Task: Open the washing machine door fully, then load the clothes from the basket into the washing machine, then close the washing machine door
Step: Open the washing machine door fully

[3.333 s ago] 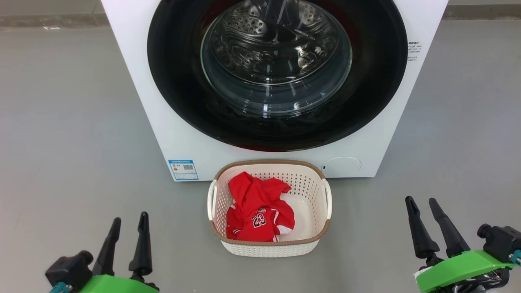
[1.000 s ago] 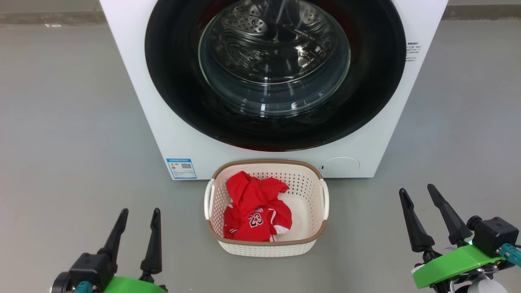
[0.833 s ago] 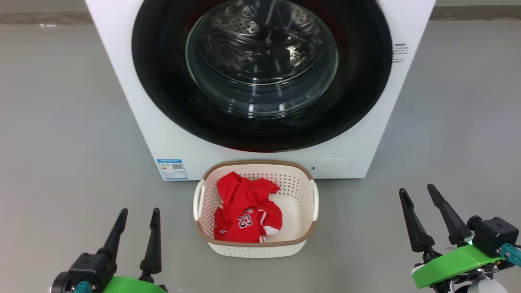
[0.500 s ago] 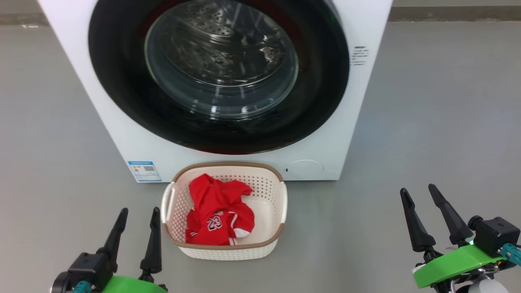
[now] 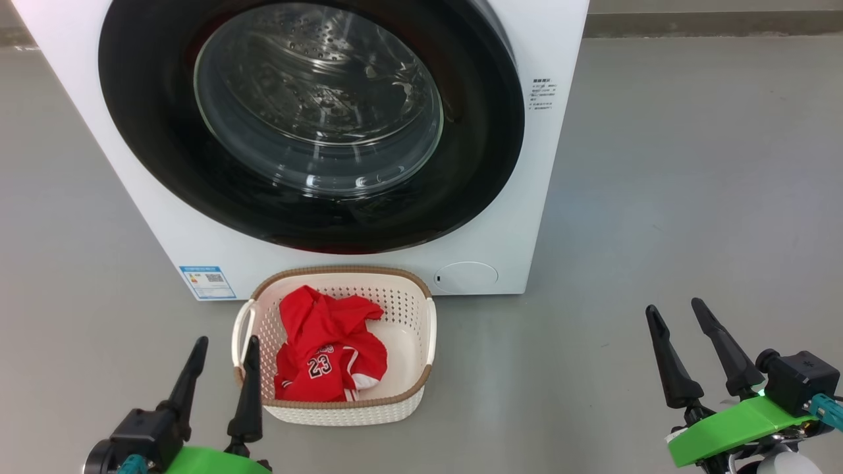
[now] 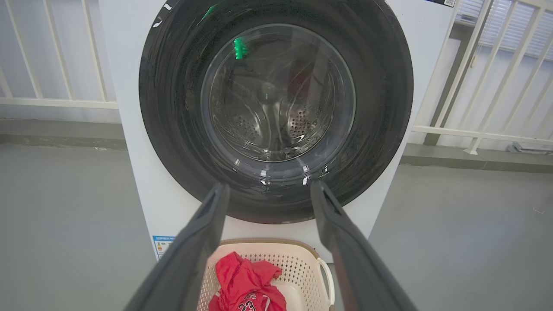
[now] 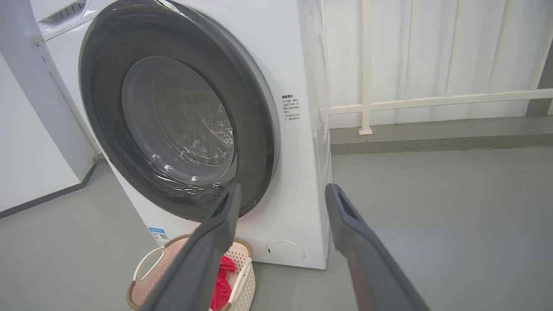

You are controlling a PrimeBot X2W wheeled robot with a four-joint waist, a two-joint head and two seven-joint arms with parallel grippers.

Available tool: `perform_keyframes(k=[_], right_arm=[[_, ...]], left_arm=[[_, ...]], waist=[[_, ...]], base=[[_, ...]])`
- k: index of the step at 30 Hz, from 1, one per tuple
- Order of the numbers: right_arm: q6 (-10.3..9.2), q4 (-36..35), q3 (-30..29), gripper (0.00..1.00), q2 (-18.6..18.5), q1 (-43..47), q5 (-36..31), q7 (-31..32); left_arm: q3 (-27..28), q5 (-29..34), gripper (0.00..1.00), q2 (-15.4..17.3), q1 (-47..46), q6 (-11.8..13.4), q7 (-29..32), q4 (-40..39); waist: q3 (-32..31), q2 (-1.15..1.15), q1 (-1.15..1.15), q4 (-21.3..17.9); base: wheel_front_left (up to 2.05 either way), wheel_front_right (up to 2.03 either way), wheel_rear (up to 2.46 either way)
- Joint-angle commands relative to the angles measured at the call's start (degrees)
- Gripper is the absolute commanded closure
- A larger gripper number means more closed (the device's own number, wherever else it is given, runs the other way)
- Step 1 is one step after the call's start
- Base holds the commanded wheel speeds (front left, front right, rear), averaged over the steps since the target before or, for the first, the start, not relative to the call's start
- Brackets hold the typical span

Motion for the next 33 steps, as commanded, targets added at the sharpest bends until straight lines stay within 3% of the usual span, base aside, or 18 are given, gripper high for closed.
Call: perform_keyframes(k=[1, 33], right_arm=[[0.09, -1.4, 1.4, 0.00, -0.8, -1.9, 0.7, -0.7], [0.09, -1.4, 1.1, 0.00, -1.0, -2.0, 1.0, -0.7]], left_arm=[[1.8, -0.1, 0.00, 0.9, -2.1, -0.4, -0.7, -1.5], [1.9, -0.3, 0.00, 0.9, -2.2, 1.2, -0.7, -2.2]], waist=[[0.0, 0.00, 0.00, -0.1], [0.6, 0.00, 0.00, 0.6]], base=[[0.00, 0.00, 0.00], [0.00, 0.00, 0.00]])
